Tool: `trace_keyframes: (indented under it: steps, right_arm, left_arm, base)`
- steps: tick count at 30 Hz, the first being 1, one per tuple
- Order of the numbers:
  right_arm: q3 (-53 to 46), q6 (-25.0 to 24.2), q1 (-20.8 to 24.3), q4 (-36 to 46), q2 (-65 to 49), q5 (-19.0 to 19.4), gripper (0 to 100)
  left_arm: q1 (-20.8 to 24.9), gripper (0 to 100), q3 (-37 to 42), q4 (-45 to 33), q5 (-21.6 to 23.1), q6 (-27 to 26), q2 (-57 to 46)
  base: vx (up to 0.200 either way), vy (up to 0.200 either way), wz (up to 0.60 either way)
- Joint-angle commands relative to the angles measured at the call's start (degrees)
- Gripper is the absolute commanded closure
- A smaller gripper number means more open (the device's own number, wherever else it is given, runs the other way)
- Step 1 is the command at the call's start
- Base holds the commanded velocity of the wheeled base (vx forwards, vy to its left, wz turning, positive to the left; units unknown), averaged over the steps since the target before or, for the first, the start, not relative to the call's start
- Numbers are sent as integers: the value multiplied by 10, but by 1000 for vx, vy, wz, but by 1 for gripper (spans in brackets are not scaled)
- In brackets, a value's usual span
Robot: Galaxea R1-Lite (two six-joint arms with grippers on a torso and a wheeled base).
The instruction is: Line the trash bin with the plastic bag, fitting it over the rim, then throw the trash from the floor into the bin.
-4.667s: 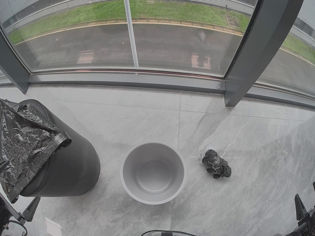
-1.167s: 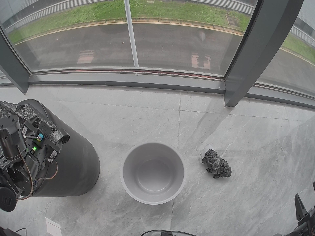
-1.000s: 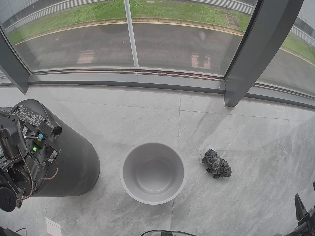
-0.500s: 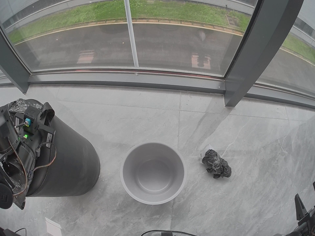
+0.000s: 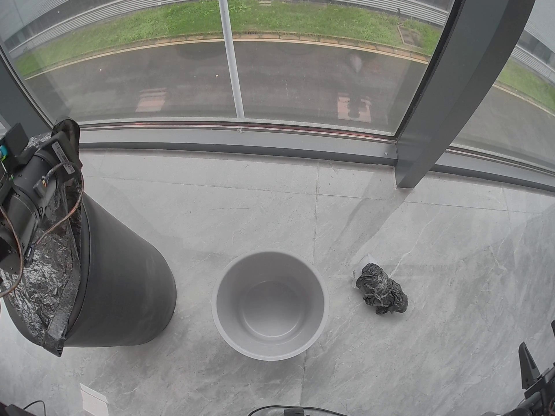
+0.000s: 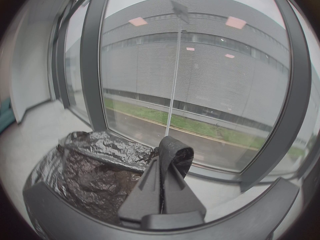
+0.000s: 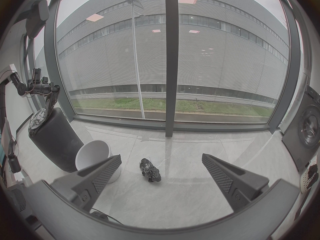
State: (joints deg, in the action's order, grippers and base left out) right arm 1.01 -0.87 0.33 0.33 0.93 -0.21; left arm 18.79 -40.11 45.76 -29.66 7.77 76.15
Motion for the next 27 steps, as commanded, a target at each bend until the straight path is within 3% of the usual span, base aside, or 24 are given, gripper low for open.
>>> trace_keyframes:
  steps: [1, 2, 5, 6, 7, 8, 11, 14, 20, 23, 27]
  right_arm:
    - [-8, -2, 0, -1, -9, 0, 0]
    - [-8, -2, 0, -1, -9, 0, 0]
    - [-8, -4, 0, -1, -9, 1, 0]
    - [-8, -4, 0, -1, -9, 1, 0]
    - [-8, -4, 0, -1, -9, 1, 0]
    - [-8, -3, 0, -1, -9, 1, 0]
    - [-8, 3, 0, -1, -9, 5, 0]
    - [-8, 5, 0, -1, -9, 8, 0]
    - [10, -14, 0, -19, -9, 14, 0]
    - [185, -138, 11, -24, 50, 44, 0]
    - [331, -147, 16, 56, 130, 97, 0]
  left_arm:
    - [41, 100, -104, -153, 34, 153, -33]
    - [42, 100, -109, -166, 40, 163, -36]
    - [49, 100, -160, -325, 174, 288, -93]
    - [49, 100, -166, -342, 198, 303, -101]
    - [46, 100, -185, -396, 283, 349, -125]
    - [41, 100, -196, -425, 336, 373, -141]
    - [26, 100, -211, -473, 440, 408, -167]
    - [28, 100, -212, -487, 486, 415, -172]
    - [34, 100, -204, -487, 530, 442, -143]
    - [35, 100, -196, -484, 537, 443, -131]
    - [57, 100, -194, -479, 537, 444, -128]
  base:
    - [0, 0, 0]
    - [0, 0, 0]
    - [0, 0, 0]
    - [0, 0, 0]
    - [0, 0, 0]
    - [0, 0, 0]
    - [0, 0, 0]
    - [0, 0, 0]
    - [0, 0, 0]
    - [0, 0, 0]
    - [0, 0, 0]
